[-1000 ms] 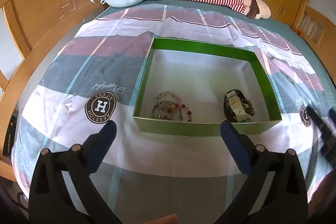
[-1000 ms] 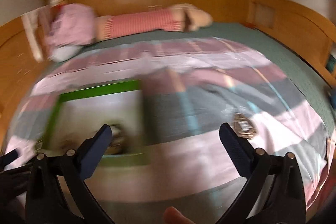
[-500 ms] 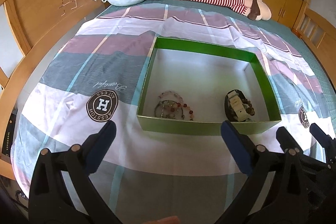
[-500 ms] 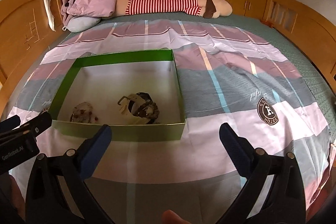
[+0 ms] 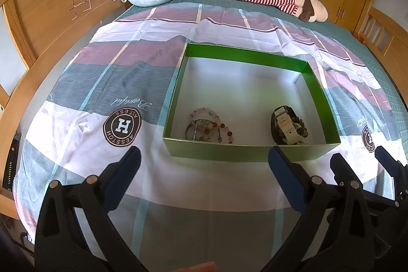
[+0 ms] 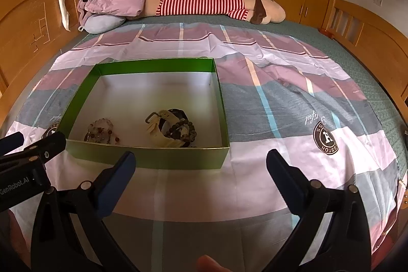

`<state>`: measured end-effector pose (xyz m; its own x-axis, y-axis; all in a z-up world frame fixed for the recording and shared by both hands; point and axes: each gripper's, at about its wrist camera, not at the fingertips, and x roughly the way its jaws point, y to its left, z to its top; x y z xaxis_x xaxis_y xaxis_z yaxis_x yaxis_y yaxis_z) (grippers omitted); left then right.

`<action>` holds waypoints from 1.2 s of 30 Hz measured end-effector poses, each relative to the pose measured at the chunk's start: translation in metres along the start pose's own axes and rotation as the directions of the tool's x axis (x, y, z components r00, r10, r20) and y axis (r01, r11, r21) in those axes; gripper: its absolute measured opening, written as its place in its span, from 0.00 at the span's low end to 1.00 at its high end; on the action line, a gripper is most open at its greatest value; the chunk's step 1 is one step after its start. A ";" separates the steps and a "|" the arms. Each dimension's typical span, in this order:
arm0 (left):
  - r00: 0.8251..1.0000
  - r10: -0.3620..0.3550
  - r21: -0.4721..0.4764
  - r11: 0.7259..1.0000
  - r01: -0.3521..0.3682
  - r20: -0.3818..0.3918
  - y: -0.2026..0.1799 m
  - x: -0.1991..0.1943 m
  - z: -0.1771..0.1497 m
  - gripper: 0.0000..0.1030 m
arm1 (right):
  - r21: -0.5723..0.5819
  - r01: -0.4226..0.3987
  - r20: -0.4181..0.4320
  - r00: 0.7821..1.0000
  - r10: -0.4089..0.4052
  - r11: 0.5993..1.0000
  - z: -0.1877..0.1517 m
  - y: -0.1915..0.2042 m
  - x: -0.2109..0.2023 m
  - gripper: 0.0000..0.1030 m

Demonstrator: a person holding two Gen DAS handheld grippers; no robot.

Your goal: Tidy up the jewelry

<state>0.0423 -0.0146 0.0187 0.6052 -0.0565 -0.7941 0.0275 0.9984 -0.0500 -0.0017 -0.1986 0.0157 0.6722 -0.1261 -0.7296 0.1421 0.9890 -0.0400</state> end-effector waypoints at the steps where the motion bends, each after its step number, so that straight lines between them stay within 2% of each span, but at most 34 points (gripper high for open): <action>1: 1.000 0.000 0.001 1.000 0.000 -0.002 -0.001 0.000 0.000 0.98 | 0.000 0.000 0.000 1.000 0.000 1.000 0.000 0.000 0.000 0.99; 16: 1.000 -0.002 -0.001 1.000 0.002 -0.007 -0.001 0.000 0.000 0.98 | -0.003 0.007 -0.006 1.000 -0.007 1.000 0.000 0.001 0.000 0.99; 18: 1.000 -0.004 -0.003 1.000 0.004 -0.025 -0.001 0.001 0.002 0.98 | -0.002 0.008 -0.005 1.000 -0.008 1.000 0.000 0.001 0.000 0.99; 21: 0.995 -0.038 -0.026 0.999 0.036 -0.091 -0.002 0.002 0.010 0.98 | -0.004 0.008 -0.010 1.000 -0.008 1.000 0.001 0.001 0.000 0.99; 23: 0.986 -0.059 -0.044 0.998 0.053 -0.157 -0.001 0.004 0.018 0.98 | -0.001 0.004 -0.024 1.000 -0.004 1.000 0.005 0.000 0.000 0.99; 25: 0.980 -0.066 -0.058 0.997 0.056 -0.189 0.000 0.001 0.025 0.98 | -0.007 0.018 -0.045 0.999 -0.019 1.000 0.014 0.001 0.000 0.99; 27: 0.978 -0.038 -0.061 0.998 0.026 -0.203 0.003 -0.001 0.027 0.98 | -0.031 0.050 -0.077 0.996 -0.053 0.998 0.025 0.004 0.003 0.99; 31: 0.964 0.016 -0.019 1.000 -0.022 -0.264 0.003 -0.001 0.034 0.98 | -0.052 0.080 -0.111 0.990 -0.085 0.995 0.043 0.010 0.005 0.99; 36: 0.967 0.033 0.007 0.999 -0.032 -0.254 -0.005 -0.016 0.048 0.98 | -0.053 0.085 -0.156 0.983 -0.093 0.995 0.054 0.011 0.000 0.99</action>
<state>0.0708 -0.0180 0.0611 0.3835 -0.0241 -0.9232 0.0140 0.9997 -0.0203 0.0395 -0.1915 0.0524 0.5347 -0.2035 -0.8202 0.1599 0.9774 -0.1383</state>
